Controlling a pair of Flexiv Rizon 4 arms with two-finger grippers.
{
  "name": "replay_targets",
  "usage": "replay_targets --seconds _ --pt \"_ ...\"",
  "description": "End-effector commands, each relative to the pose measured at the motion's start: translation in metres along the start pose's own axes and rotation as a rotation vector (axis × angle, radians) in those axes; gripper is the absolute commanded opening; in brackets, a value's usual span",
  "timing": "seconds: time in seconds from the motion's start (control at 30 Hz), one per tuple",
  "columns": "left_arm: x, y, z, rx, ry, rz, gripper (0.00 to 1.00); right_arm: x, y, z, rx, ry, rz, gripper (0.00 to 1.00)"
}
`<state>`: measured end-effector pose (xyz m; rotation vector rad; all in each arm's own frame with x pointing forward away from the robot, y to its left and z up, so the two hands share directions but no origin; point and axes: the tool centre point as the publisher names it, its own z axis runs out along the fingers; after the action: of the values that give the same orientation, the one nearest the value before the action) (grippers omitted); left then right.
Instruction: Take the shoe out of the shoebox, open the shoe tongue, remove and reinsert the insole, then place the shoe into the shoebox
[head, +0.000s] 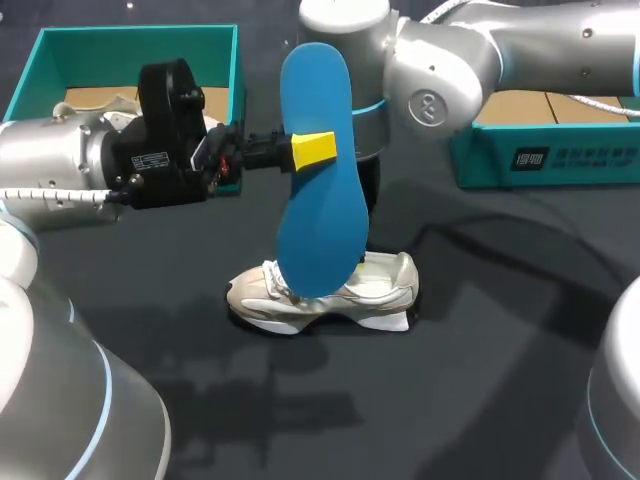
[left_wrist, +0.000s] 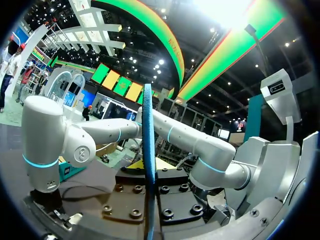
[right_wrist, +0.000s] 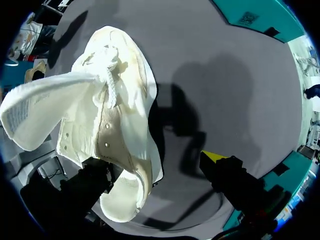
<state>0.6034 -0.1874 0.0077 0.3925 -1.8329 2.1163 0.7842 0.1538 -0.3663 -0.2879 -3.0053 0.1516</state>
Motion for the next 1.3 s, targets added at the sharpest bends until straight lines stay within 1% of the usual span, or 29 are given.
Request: replay_targets --seconds 0.03,0.2,0.23,0.27,0.3,0.37,0.4,0.43,1.03,1.17,1.3 --pt "0.004 -0.001 0.005 0.004 -0.009 0.0 0.0 -0.003 0.016 0.012 0.029 0.012 0.002 1.0" --pt "0.004 -0.001 0.005 0.004 -0.009 0.0 0.0 -0.002 0.017 0.023 0.008 0.032 0.012 1.0" --pt "0.004 -0.001 0.005 0.004 -0.009 0.0 0.0 -0.001 0.017 0.024 0.005 0.034 0.013 0.89" --pt "0.004 -0.001 0.005 0.004 -0.009 0.0 0.0 -0.001 0.018 0.026 0.004 0.037 0.016 0.65" --pt "0.004 -0.001 0.005 0.004 -0.009 0.0 0.0 -0.001 0.018 0.026 0.004 0.038 0.018 0.48" --pt "0.004 -0.001 0.005 0.004 -0.009 0.0 0.0 0.0 0.018 0.027 0.003 0.042 0.021 0.28" --pt "0.004 -0.001 0.005 0.004 -0.009 0.0 0.0 0.0 0.018 0.028 0.005 0.043 0.023 0.13" --pt "0.004 -0.001 0.005 0.004 -0.009 0.0 0.0 0.0 0.018 0.028 0.006 0.044 0.024 0.0" --pt "0.004 -0.001 0.005 0.004 -0.009 0.0 0.0 0.01 0.016 0.017 0.072 0.07 0.026 0.0" --pt "0.004 -0.001 0.005 0.004 -0.009 0.0 0.0 0.014 0.015 0.012 0.082 0.084 0.025 0.0" --pt "0.004 -0.001 0.005 0.004 -0.009 0.0 0.0 0.019 0.008 0.002 0.069 0.107 0.046 0.0"
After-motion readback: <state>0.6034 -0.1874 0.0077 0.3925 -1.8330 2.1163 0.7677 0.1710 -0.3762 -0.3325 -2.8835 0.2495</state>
